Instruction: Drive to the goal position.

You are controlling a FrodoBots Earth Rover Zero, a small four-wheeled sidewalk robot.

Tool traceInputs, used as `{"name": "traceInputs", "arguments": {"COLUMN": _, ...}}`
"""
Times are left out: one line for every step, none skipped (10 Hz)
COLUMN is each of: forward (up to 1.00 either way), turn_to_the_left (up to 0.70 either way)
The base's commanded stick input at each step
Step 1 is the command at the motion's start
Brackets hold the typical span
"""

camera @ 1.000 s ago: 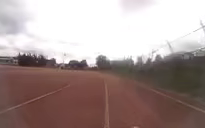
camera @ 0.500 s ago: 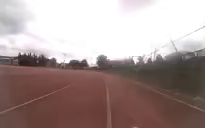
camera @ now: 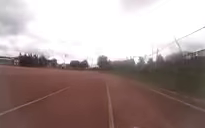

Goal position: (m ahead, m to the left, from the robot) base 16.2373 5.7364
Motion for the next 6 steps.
{"name": "traceInputs", "arguments": {"forward": 0.70, "turn_to_the_left": 0.00}}
{"name": "traceInputs", "arguments": {"forward": 0.70, "turn_to_the_left": 0.00}}
{"name": "traceInputs", "arguments": {"forward": 0.70, "turn_to_the_left": 0.00}}
{"name": "traceInputs", "arguments": {"forward": 0.70, "turn_to_the_left": 0.00}}
{"name": "traceInputs", "arguments": {"forward": 0.70, "turn_to_the_left": 0.00}}
{"name": "traceInputs", "arguments": {"forward": 0.70, "turn_to_the_left": 0.00}}
